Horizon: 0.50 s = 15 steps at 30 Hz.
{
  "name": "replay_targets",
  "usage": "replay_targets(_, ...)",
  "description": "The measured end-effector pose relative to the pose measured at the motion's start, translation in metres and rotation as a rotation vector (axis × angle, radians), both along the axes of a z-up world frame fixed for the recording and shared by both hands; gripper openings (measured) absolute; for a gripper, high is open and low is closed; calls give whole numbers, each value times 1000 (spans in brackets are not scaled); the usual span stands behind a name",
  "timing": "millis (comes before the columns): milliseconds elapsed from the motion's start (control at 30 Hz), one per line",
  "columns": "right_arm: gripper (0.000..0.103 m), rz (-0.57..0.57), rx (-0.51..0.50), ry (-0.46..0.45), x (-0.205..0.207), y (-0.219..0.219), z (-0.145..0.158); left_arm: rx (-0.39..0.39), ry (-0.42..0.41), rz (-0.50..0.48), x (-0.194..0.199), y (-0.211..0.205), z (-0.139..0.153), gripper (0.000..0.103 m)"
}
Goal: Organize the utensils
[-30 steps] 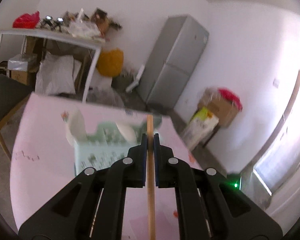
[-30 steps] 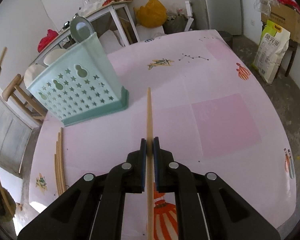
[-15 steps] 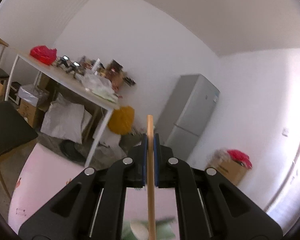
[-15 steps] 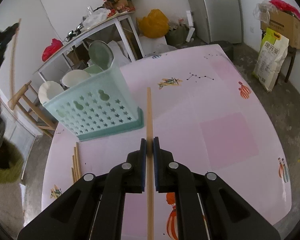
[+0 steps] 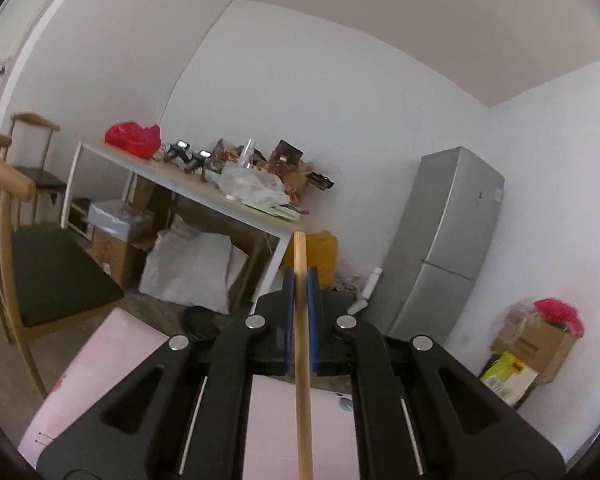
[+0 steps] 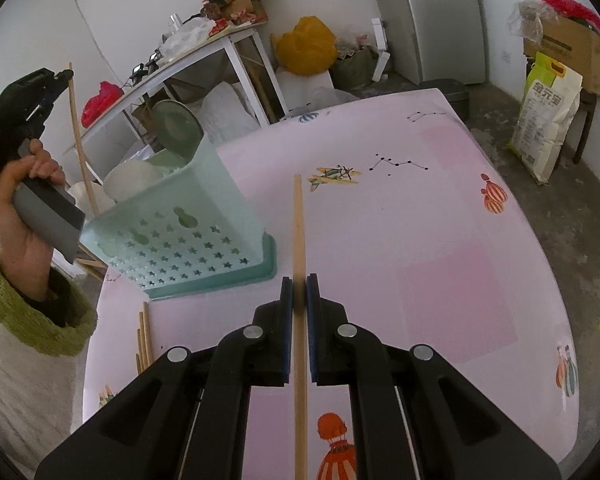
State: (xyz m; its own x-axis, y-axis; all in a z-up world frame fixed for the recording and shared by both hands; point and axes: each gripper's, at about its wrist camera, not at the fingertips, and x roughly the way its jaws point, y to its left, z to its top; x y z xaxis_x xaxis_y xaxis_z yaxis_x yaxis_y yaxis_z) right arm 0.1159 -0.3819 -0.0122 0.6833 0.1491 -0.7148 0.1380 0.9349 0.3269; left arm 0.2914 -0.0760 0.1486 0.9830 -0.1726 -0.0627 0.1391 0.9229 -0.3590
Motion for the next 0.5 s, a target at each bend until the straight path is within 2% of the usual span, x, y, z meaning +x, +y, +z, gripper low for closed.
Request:
replay_targets(233,7,-8,23,-1,0,-7,-6,-10,-25,6,-2,-5,3,5)
replay_targets(500,7,-24,48,-1,-5,-13,-10,14,-49,63,-5,-7,3,5)
